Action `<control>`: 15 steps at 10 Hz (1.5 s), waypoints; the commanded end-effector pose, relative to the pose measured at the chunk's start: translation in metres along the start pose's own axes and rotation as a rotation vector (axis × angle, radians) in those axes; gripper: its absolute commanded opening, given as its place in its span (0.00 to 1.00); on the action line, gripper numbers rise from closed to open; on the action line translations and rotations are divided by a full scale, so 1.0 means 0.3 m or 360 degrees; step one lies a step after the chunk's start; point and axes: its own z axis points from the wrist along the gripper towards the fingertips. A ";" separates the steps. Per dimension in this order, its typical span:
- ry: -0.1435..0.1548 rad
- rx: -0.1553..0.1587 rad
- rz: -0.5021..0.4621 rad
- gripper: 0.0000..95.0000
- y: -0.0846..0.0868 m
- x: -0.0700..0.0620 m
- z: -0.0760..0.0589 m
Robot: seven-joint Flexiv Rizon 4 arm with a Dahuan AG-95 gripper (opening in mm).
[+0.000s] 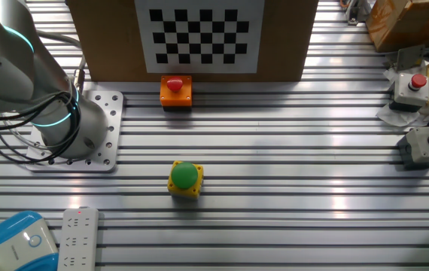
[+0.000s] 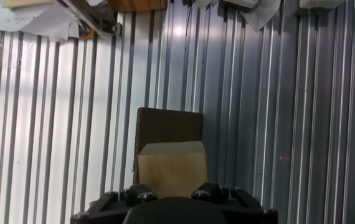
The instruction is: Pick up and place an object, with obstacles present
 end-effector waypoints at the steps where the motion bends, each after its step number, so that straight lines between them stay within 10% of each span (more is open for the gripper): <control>1: -0.0023 0.0006 -0.0010 0.00 0.000 0.001 0.000; 10: -0.0083 0.0013 -0.0031 0.00 0.000 0.001 0.000; 15: -0.0002 0.0013 -0.0009 0.00 0.026 0.025 -0.065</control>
